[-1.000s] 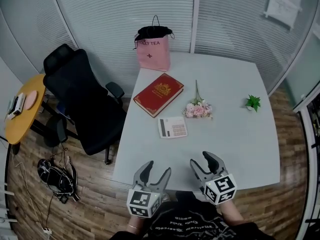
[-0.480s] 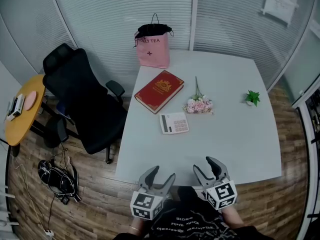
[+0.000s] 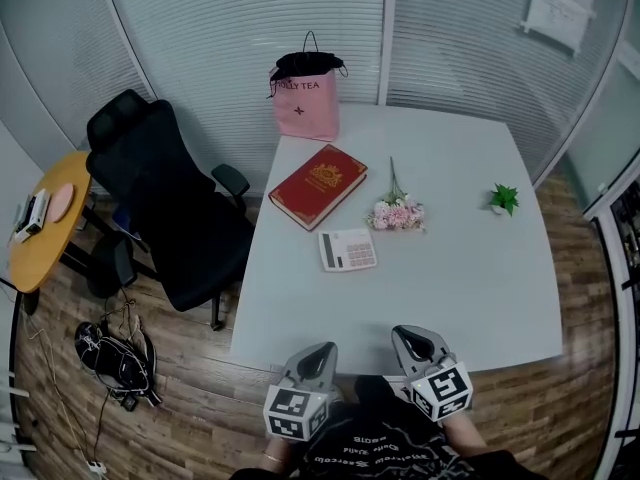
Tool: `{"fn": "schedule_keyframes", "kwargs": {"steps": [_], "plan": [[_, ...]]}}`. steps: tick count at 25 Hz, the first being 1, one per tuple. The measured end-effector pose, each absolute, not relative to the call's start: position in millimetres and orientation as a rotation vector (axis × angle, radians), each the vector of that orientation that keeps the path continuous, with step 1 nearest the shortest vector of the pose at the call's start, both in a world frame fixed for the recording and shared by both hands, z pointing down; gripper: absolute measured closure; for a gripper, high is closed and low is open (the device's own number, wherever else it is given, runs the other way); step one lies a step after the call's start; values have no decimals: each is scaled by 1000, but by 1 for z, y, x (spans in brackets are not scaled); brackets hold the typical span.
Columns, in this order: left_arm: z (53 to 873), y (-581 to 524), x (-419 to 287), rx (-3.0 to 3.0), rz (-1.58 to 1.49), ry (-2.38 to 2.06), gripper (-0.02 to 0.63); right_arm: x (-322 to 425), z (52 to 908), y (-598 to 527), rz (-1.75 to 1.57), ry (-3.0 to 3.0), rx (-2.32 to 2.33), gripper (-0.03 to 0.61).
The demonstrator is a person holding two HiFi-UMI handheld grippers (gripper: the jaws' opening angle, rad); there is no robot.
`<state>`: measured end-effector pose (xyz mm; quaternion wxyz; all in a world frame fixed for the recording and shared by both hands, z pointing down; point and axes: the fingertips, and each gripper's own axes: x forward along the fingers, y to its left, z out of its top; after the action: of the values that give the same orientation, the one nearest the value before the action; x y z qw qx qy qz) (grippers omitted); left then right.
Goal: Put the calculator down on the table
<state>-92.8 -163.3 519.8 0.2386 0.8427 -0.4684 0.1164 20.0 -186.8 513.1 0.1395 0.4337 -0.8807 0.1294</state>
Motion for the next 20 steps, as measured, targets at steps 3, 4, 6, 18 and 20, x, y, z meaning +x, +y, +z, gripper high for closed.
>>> {"fn": "schedule_keyframes", "kwargs": {"steps": [3, 4, 6, 18, 20], "plan": [[522, -164, -89, 2307, 308, -1265, 593, 22, 514, -188, 328, -2522, 1262, 569], [522, -164, -87, 2307, 306, -1255, 594, 24, 515, -189, 319, -2511, 1271, 569], [522, -166, -82, 2310, 304, -1237, 594, 26, 517, -190, 311, -2496, 1282, 569], [526, -174, -68, 2328, 332, -1193, 594, 45, 525, -197, 322, -2435, 1327, 571], [525, -175, -66, 2327, 330, -1187, 594, 45, 521, -197, 306, -2434, 1326, 571]]}}
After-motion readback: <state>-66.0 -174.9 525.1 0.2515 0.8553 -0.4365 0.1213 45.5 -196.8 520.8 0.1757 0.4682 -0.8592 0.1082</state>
